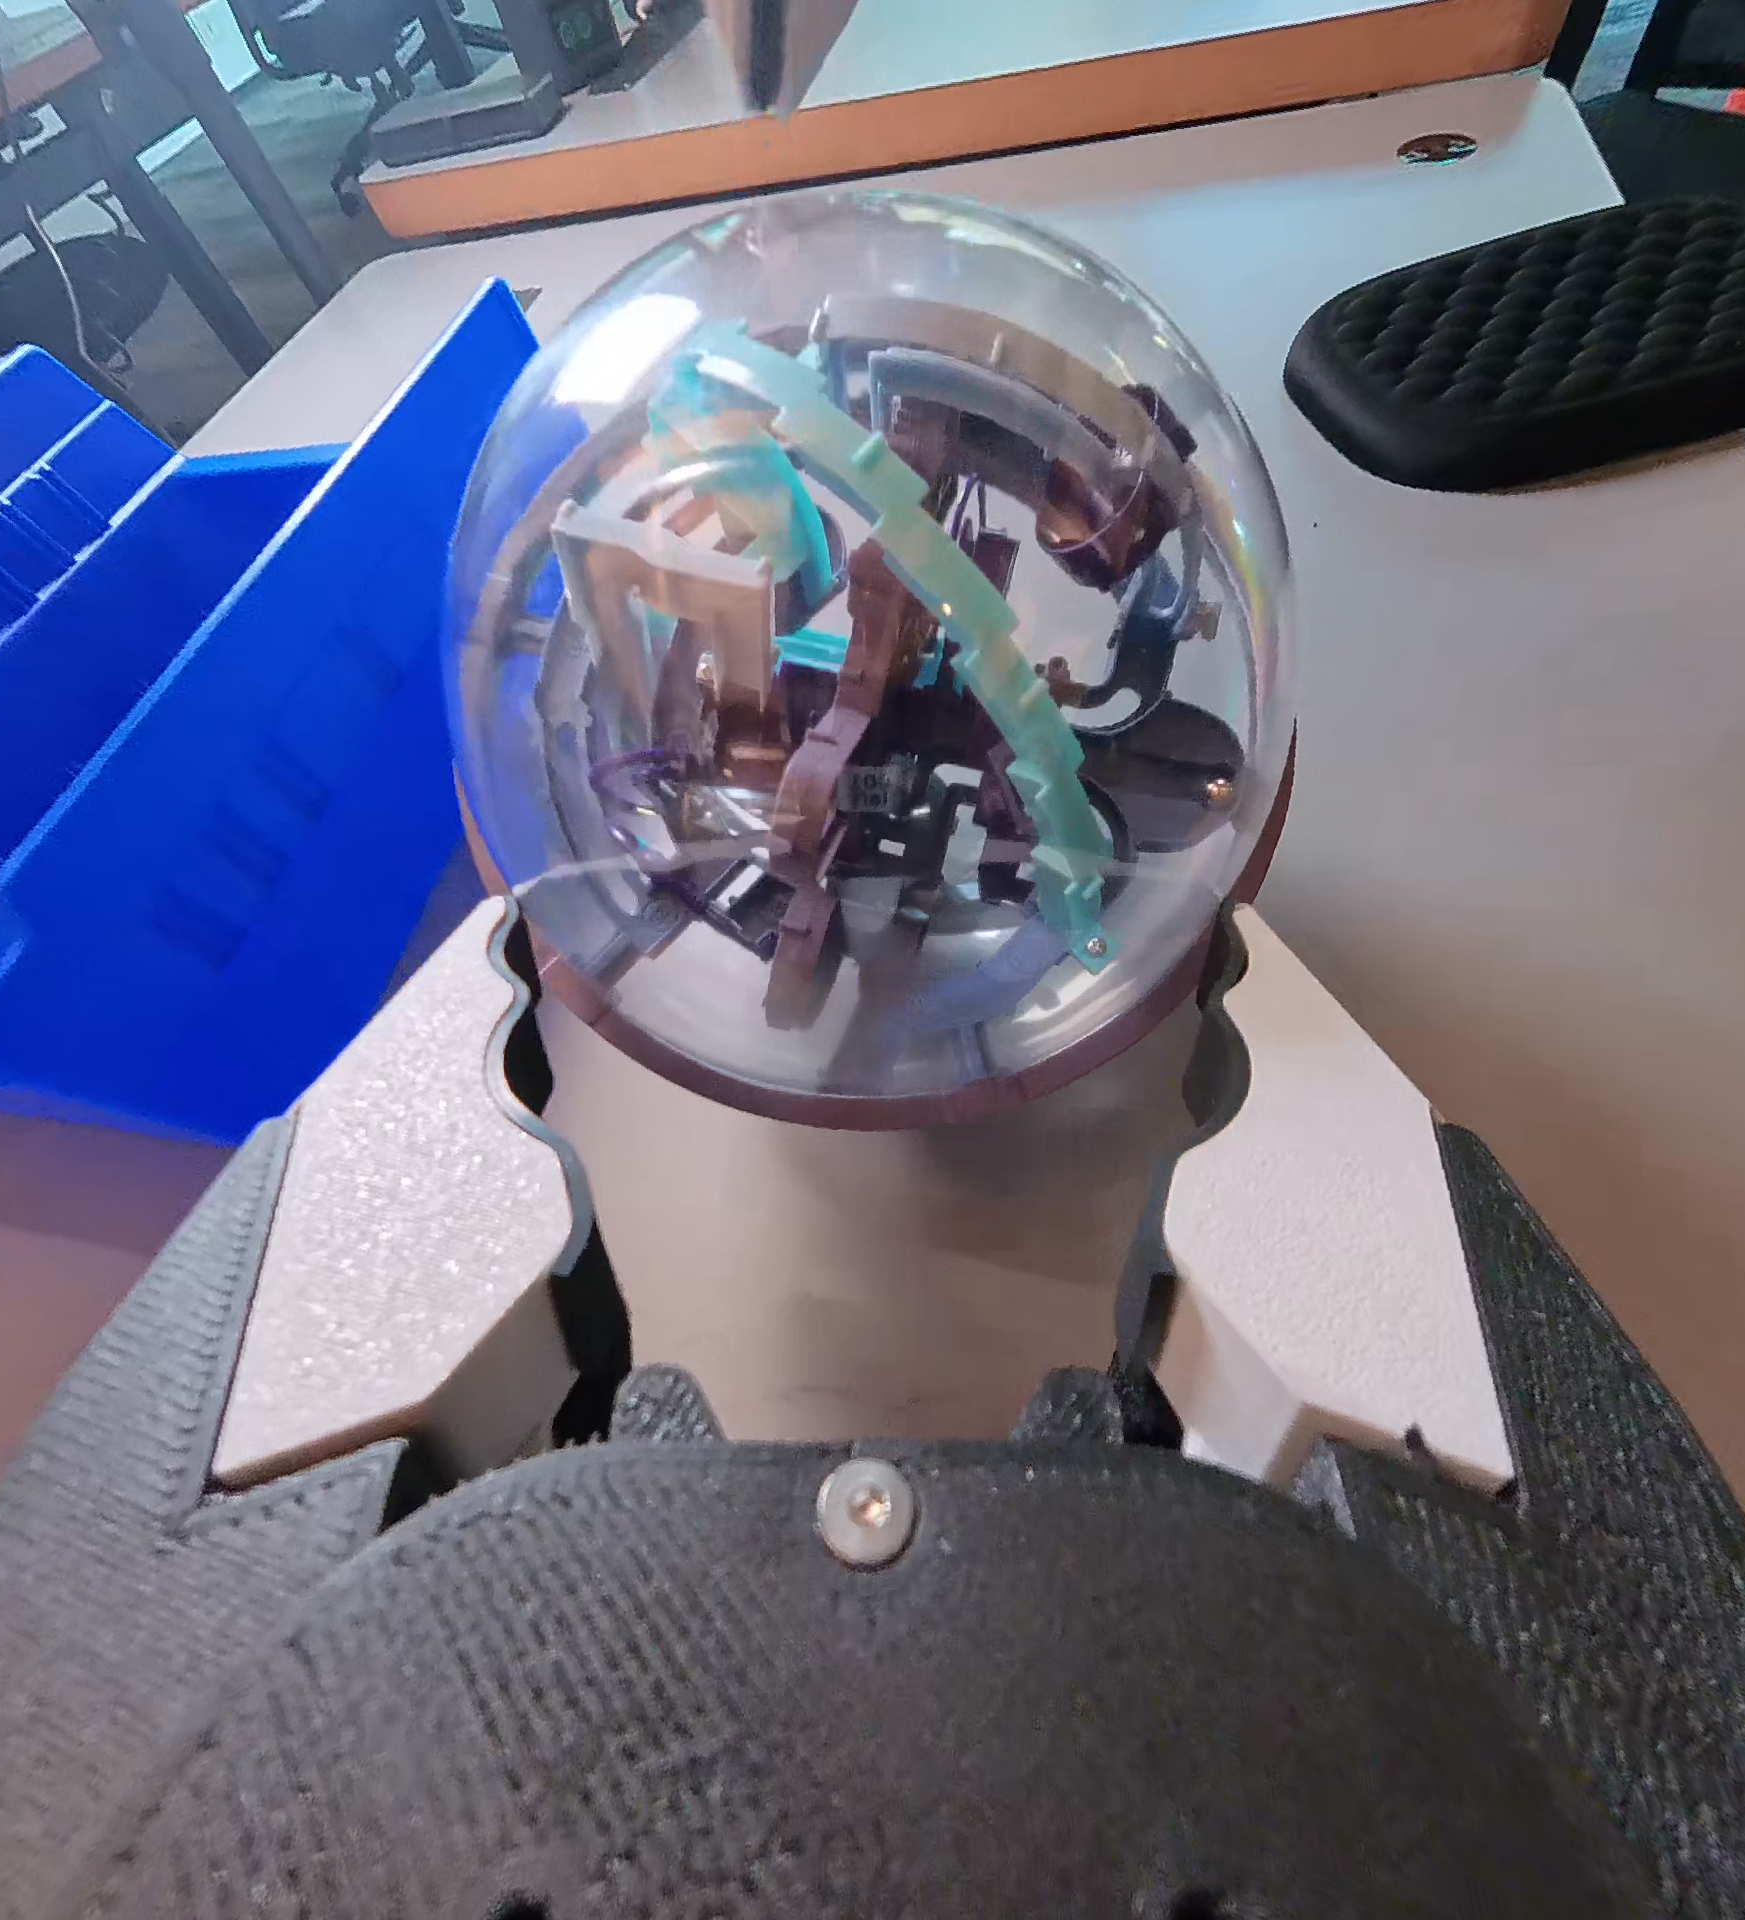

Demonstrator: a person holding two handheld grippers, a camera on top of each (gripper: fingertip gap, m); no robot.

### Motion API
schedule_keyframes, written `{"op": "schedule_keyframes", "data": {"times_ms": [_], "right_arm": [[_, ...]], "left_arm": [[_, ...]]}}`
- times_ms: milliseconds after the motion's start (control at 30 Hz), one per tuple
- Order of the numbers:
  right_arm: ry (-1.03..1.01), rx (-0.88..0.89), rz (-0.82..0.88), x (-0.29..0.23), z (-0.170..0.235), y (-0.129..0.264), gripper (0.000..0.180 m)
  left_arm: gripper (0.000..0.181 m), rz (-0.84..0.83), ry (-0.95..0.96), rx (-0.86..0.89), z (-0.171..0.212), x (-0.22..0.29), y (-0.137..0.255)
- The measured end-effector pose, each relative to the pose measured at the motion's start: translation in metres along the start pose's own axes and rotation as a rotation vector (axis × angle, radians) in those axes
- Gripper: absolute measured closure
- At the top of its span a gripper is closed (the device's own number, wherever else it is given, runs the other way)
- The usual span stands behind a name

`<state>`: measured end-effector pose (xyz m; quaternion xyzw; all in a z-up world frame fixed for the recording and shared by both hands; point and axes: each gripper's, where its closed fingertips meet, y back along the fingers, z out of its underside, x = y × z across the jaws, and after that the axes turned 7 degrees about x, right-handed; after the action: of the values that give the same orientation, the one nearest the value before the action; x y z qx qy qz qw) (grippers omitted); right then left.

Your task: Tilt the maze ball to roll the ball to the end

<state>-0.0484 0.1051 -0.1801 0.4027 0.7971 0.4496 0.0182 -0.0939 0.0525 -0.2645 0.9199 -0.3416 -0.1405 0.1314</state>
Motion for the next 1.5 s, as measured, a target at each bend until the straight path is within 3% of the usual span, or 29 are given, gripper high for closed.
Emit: {"op": "schedule_keyframes", "data": {"times_ms": [133, 267, 467, 600, 800, 1200, 1300, 1500], "right_arm": [[0.028, 0.043, 0.001, -0.008, -0.021, -0.001, 0.178], [-0.033, 0.134, 0.100, -0.013, -0.016, 0.004, 0.151], [-0.113, 0.229, 0.328, -0.032, 0.040, 0.019, 0.120], [-0.219, 0.281, 0.346, -0.046, 0.071, 0.009, 0.104], [-0.203, 0.339, 0.373, -0.042, 0.072, -0.003, 0.108], [-0.007, 0.321, 0.352, -0.055, 0.061, -0.004, 0.116], [0.035, 0.298, 0.365, -0.056, 0.061, -0.004, 0.117], [0.021, 0.283, 0.354, -0.057, 0.066, -0.006, 0.118]], "left_arm": [[0.056, -0.006, -0.002, -0.012, 0.001, 0.000, -0.001], [0.067, -0.021, -0.001, 0.009, -0.004, -0.001, 0.003], [0.075, -0.011, 0.007, 0.050, -0.009, -0.001, 0.008], [0.069, -0.005, 0.081, 0.089, -0.009, -0.011, 0.004], [0.068, 0.006, 0.110, 0.106, -0.006, -0.004, -0.018], [0.092, 0.062, 0.087, 0.090, 0.006, 0.016, 0.011], [0.087, 0.046, 0.071, 0.090, 0.010, 0.003, 0.016], [0.057, 0.119, -0.025, 0.052, 0.015, 0.006, -0.004]]}}
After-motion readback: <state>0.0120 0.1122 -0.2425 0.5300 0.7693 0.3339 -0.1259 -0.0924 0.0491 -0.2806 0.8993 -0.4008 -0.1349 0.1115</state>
